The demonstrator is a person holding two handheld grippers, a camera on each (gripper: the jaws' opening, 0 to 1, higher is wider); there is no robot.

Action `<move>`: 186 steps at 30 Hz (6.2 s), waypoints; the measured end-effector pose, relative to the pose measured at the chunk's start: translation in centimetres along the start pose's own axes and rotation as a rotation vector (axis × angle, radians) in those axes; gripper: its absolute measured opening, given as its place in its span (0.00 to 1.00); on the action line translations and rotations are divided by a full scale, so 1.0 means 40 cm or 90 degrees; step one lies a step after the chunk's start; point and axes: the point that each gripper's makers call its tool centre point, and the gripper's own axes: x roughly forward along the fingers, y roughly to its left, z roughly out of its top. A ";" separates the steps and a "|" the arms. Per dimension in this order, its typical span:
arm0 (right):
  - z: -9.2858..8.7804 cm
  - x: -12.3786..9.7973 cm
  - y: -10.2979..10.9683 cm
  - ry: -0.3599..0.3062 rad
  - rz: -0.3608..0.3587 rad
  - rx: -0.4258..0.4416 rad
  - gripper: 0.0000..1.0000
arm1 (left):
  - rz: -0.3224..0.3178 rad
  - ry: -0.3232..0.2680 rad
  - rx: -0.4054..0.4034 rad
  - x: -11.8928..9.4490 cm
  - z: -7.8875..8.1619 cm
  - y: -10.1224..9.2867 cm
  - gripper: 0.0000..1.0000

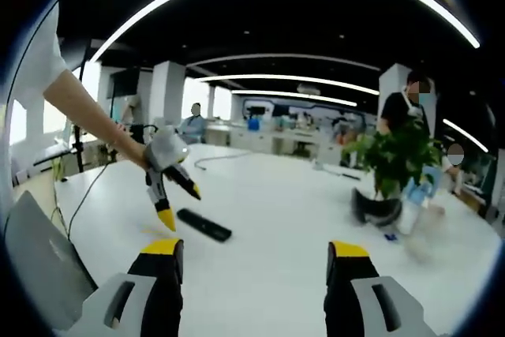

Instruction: Press the specified remote control buttons in sequence, fully releasing each button before pressing the next.

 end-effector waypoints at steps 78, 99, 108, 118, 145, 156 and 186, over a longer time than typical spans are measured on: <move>-0.023 0.008 0.012 0.030 0.024 -0.019 0.59 | -0.059 0.018 0.053 0.026 0.001 -0.157 0.24; -0.030 0.008 0.021 0.040 0.034 -0.027 0.56 | -0.063 0.016 0.066 0.019 -0.008 -0.220 0.24; -0.030 0.008 0.021 0.041 0.033 -0.030 0.56 | -0.065 0.014 0.070 0.017 -0.009 -0.241 0.24; -0.030 0.007 0.018 0.041 0.028 -0.030 0.55 | -0.070 0.010 0.073 0.014 -0.012 -0.264 0.24; -0.032 0.009 0.023 0.043 0.034 -0.035 0.55 | -0.080 0.002 0.087 0.007 -0.020 -0.322 0.24; -0.034 0.008 0.021 0.045 0.033 -0.034 0.54 | -0.084 -0.005 0.088 0.005 -0.021 -0.343 0.24; -0.045 0.013 0.040 0.062 0.055 -0.047 0.50 | -0.085 -0.018 0.085 0.000 -0.026 -0.397 0.24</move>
